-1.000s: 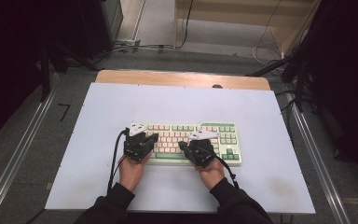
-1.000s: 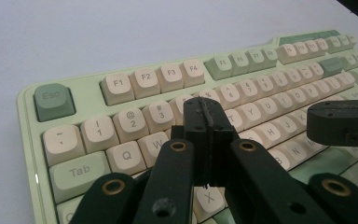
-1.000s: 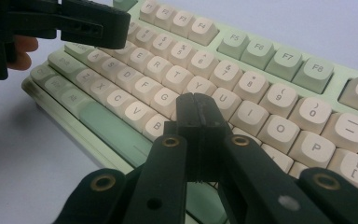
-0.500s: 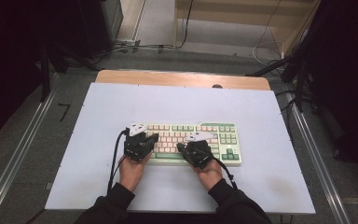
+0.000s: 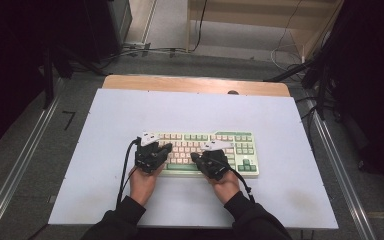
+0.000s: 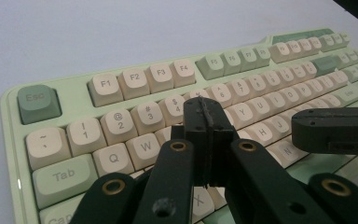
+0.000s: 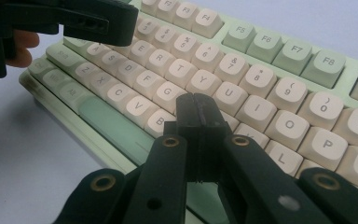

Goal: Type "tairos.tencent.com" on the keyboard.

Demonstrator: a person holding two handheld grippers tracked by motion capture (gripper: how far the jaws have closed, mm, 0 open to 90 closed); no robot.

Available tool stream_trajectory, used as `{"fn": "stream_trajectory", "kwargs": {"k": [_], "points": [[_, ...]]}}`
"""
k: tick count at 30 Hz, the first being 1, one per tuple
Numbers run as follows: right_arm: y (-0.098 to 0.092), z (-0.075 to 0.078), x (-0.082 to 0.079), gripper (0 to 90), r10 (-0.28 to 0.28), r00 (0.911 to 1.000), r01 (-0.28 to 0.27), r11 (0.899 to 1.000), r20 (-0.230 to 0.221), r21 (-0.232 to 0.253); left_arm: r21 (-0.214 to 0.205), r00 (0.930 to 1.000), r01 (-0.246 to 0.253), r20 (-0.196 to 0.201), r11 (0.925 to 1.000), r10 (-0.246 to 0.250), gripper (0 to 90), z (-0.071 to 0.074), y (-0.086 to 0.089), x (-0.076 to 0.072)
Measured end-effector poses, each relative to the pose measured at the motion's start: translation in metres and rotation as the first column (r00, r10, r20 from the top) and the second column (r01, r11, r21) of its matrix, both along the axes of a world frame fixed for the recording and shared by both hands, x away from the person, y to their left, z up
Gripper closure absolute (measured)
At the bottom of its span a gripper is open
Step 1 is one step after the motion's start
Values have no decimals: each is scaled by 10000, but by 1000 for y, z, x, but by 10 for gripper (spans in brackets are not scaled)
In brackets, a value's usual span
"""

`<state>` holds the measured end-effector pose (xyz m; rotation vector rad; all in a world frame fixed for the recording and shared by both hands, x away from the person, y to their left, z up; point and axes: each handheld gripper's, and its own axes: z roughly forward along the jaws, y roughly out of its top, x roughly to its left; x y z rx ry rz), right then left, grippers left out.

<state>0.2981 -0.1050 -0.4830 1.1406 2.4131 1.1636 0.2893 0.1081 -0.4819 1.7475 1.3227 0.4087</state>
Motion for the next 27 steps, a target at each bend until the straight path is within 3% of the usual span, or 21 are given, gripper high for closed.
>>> {"fn": "stream_trajectory", "kwargs": {"k": [27], "points": [[-20,9,3,877,-422,9991,421,9986,35,324,143,9994,318,-158,9994,-316,900,-5,-22,13]]}}
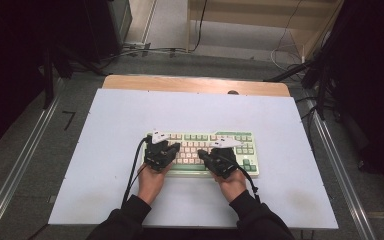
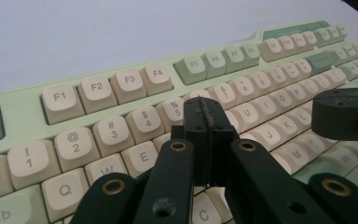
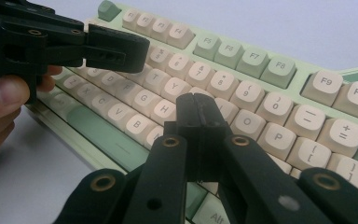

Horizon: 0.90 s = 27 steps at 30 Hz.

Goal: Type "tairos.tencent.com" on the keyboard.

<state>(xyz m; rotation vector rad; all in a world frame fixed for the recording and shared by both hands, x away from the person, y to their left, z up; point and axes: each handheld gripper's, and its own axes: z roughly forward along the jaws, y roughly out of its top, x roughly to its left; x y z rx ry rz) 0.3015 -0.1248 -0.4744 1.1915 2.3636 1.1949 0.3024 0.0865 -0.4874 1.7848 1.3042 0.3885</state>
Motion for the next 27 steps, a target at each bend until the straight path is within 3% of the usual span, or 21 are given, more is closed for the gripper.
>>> {"fn": "stream_trajectory", "kwargs": {"k": [23,27], "points": [[-3,0,2,877,-143,9999,143,9999,-26,39,40,9997,176,-146,9998,-175,900,-4,-6,7],[-3,1,1,877,-125,9999,125,9999,-26,44,223,9995,250,-172,9994,-246,900,-5,-8,7]]}}
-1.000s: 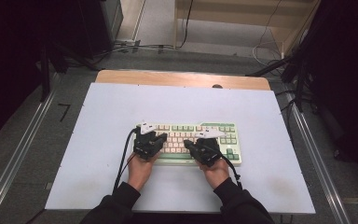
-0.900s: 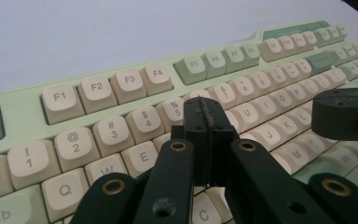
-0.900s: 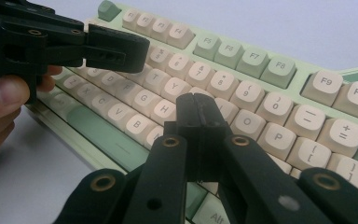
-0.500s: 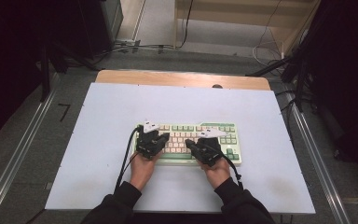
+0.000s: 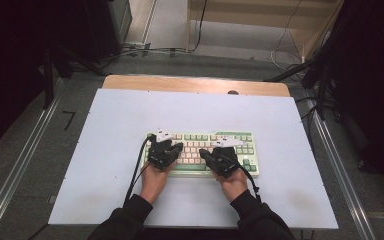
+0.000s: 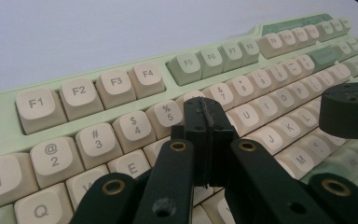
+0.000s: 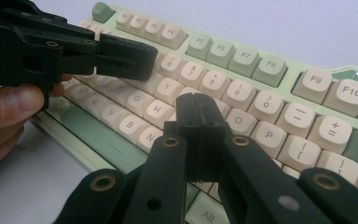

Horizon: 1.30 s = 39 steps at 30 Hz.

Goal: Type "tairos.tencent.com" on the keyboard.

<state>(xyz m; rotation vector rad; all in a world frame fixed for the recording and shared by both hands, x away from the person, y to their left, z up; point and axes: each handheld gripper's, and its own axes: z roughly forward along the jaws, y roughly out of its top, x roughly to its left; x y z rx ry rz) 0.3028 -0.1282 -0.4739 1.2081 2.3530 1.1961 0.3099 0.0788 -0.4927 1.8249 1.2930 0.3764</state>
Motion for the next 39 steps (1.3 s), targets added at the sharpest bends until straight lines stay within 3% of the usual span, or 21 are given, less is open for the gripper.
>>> {"fn": "stream_trajectory", "kwargs": {"k": [4,18,39], "points": [[0,0,-1,877,15,10000,-16,10000,37,35,73,10000,38,-37,10000,-38,900,0,-2,0],[-2,0,-1,877,-11,10000,11,10000,65,-15,-363,9996,-101,268,9993,111,900,11,10,-8],[-5,1,-2,877,2,10000,-1,10000,75,-95,-431,9990,-293,320,9986,307,900,14,23,-16]]}}
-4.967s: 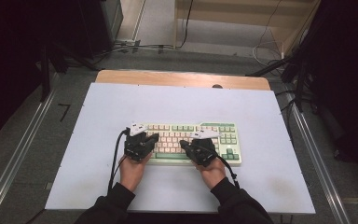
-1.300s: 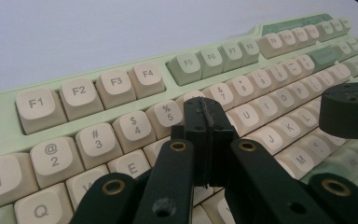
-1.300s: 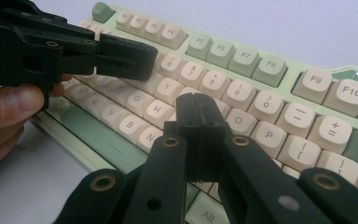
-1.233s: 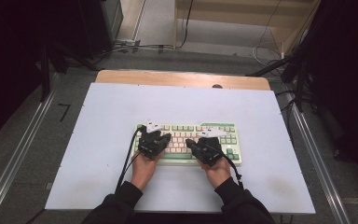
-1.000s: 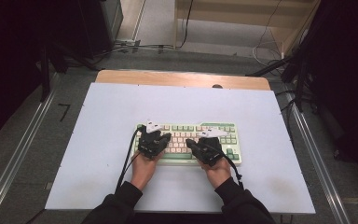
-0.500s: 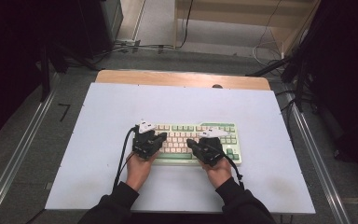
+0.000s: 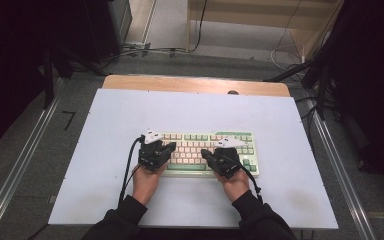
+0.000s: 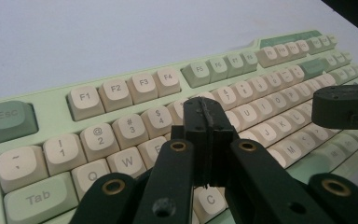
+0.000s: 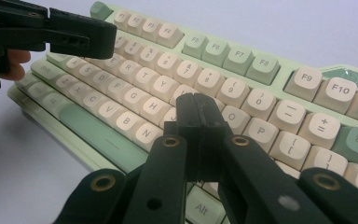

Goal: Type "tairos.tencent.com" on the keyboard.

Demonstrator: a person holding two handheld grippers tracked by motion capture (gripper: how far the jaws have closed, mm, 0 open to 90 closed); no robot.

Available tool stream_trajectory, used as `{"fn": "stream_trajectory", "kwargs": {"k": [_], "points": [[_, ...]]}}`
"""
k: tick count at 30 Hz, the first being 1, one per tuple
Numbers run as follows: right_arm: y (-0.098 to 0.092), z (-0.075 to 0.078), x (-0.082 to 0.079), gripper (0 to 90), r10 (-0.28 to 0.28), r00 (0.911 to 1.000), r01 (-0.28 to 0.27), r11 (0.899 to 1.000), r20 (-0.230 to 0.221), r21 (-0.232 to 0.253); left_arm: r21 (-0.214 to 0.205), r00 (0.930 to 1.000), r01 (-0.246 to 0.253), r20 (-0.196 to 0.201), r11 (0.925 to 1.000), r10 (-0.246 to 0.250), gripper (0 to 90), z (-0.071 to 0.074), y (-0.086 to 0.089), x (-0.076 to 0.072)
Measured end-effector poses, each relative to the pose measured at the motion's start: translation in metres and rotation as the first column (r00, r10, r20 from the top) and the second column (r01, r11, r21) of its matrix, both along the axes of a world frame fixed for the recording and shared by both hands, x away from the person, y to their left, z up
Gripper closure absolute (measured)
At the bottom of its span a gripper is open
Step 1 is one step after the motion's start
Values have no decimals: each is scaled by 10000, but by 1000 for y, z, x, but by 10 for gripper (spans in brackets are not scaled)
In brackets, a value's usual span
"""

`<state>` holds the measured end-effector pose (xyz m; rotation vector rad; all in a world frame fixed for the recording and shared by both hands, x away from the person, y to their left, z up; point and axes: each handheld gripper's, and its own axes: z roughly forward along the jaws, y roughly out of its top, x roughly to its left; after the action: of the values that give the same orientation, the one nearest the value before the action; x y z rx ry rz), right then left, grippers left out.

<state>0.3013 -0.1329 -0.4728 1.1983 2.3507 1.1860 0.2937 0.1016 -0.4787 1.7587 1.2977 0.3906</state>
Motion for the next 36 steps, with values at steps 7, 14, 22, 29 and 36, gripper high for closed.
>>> {"fn": "stream_trajectory", "kwargs": {"k": [7,14,22,29,36], "points": [[-1,0,0,877,-9,10000,9,10000,-27,4,-26,10000,8,38,10000,-8,900,2,3,-2],[-2,0,-1,877,-22,10000,22,10000,0,-11,-83,10000,-10,19,10000,10,900,3,6,-4],[-5,1,-2,877,-85,10000,85,10000,-6,15,-97,10000,-90,37,9999,91,900,3,10,-7],[-10,0,-2,877,-159,9999,159,9999,-59,-24,-126,9999,-127,55,9998,128,900,3,13,-8],[-14,-1,-4,877,-218,9997,217,9997,-58,-137,-115,9999,-116,37,9999,116,900,3,15,-9]]}}
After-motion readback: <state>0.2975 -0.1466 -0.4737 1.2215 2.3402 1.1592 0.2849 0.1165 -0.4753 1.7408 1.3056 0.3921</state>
